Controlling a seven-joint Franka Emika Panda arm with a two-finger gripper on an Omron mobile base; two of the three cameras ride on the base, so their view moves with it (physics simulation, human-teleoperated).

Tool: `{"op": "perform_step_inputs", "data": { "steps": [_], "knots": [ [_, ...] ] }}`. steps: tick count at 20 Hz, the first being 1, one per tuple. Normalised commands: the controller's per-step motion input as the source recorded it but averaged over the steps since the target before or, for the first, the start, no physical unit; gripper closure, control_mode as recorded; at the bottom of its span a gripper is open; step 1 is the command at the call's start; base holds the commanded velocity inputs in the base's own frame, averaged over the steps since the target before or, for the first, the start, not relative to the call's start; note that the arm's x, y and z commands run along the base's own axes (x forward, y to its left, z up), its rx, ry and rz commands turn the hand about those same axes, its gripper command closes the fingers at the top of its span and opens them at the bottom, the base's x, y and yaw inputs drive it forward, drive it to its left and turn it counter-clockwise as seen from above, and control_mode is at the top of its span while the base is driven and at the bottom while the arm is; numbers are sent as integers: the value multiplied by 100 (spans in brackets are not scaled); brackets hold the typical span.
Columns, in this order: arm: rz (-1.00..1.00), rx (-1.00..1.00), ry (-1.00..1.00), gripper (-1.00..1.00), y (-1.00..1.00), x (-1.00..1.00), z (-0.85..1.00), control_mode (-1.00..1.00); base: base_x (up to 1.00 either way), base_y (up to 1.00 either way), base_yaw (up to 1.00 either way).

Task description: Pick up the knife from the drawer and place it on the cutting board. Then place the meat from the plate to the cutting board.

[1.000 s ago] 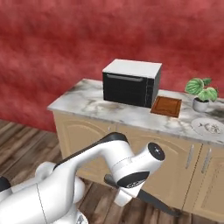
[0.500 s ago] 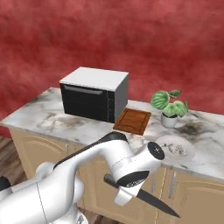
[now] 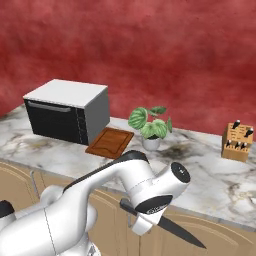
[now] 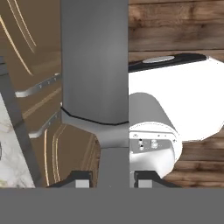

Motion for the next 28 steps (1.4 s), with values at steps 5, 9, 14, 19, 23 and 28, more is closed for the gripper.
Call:
{"op": "perform_step_inputs", "data": {
  "steps": [5,9,14,19,23,28],
  "knots": [
    [0,0,0,100,0,0,0,100,33,-10,-3],
    [0,0,0,100,0,0,0,100,31,-7,-8],
    [0,0,0,100,0,0,0,100,18,-7,-14],
    [0,0,0,100,0,0,0,100,11,-15,-11],
    [0,0,0,100,0,0,0,-100,0,0,0],
    [-4,0,0,100,4,-1,24,-100,0,0,0]
  ]
}}
